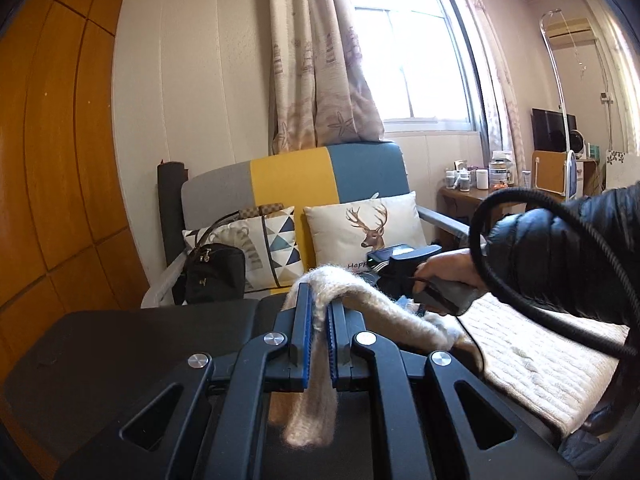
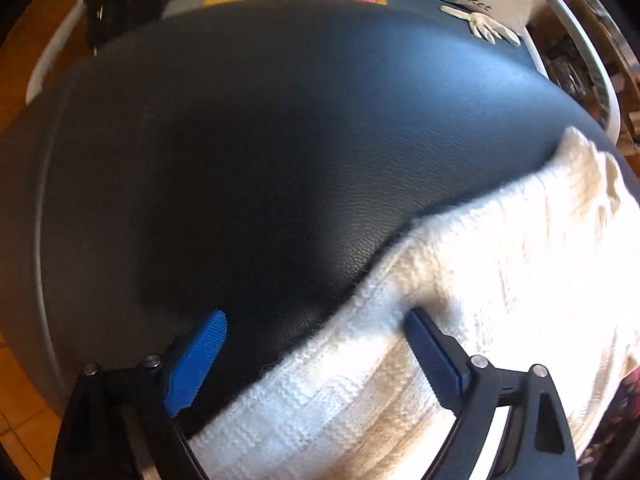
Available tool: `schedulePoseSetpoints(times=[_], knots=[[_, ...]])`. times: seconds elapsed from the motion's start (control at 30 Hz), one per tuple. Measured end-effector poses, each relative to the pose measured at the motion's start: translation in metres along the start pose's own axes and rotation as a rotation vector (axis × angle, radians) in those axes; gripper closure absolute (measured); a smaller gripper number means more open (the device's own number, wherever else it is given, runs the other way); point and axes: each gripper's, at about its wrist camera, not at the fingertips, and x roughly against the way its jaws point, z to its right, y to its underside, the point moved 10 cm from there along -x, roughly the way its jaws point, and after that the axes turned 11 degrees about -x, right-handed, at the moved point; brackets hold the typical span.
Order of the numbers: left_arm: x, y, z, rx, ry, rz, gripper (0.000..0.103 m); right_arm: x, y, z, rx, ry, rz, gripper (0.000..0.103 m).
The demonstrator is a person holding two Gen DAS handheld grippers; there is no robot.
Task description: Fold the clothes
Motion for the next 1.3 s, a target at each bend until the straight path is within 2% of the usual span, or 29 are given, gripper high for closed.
schedulePoseSetpoints(times=[0.03, 0.07, 0.1, 0.13, 0.23, 0.3, 0.47, 0.67, 0.8, 0.93, 1.0, 1.07, 1.13, 1.2, 1.23, 1.3], knots=[[0.000, 0.000, 0.002, -0.005, 0.000, -0.005, 0.097, 0.007, 0.000, 0.002, 0.010, 0.016, 0.028, 0.033], [0.000, 0.000, 0.004, -0.012, 0.000, -0.010, 0.097, 0.016, -0.002, 0.004, 0.002, 0.019, 0.059, 0.067], [0.000, 0.000, 0.006, -0.018, 0.000, -0.015, 0.097, 0.023, -0.003, 0.009, -0.007, 0.029, 0.077, 0.088], [0.000, 0.000, 0.007, -0.022, -0.001, -0.017, 0.097, 0.030, -0.004, 0.014, -0.016, 0.038, 0.095, 0.095], [0.004, -0.002, 0.011, -0.032, -0.009, -0.013, 0.096, 0.042, 0.002, 0.017, 0.026, 0.053, 0.108, 0.095], [0.007, -0.003, 0.012, -0.033, -0.022, -0.011, 0.096, 0.056, 0.002, 0.016, 0.011, 0.015, 0.138, 0.095], [0.001, -0.002, -0.001, -0.051, -0.104, -0.027, 0.095, 0.114, 0.003, 0.016, -0.068, -0.176, 0.264, 0.096], [-0.024, -0.004, -0.045, 0.035, -0.194, -0.088, 0.095, 0.218, 0.014, 0.030, -0.175, -0.520, 0.449, 0.096], [-0.048, -0.015, -0.086, 0.070, -0.277, -0.120, 0.095, 0.265, 0.028, 0.074, -0.296, -0.832, 0.589, 0.096], [-0.072, -0.026, -0.126, 0.103, -0.360, -0.154, 0.095, 0.291, 0.034, 0.095, -0.299, -1.080, 0.627, 0.096], [-0.084, -0.031, -0.147, 0.120, -0.402, -0.171, 0.095, 0.294, 0.035, 0.075, -0.244, -1.064, 0.623, 0.096], [-0.097, -0.025, -0.168, 0.100, -0.478, -0.213, 0.096, 0.287, 0.037, 0.057, -0.220, -1.065, 0.631, 0.096], [-0.091, -0.030, -0.180, -0.031, -0.633, -0.150, 0.096, 0.271, 0.041, 0.039, -0.216, -1.090, 0.629, 0.096], [-0.077, -0.032, -0.173, -0.232, -0.814, -0.081, 0.096, 0.251, 0.042, 0.020, -0.210, -1.114, 0.616, 0.096], [-0.070, -0.027, -0.170, -0.297, -0.873, -0.059, 0.096, 0.242, 0.031, 0.007, -0.193, -1.102, 0.602, 0.096], [-0.070, -0.004, -0.170, -0.349, -0.913, -0.069, 0.096, 0.237, 0.012, -0.024, -0.151, -1.053, 0.568, 0.096]])
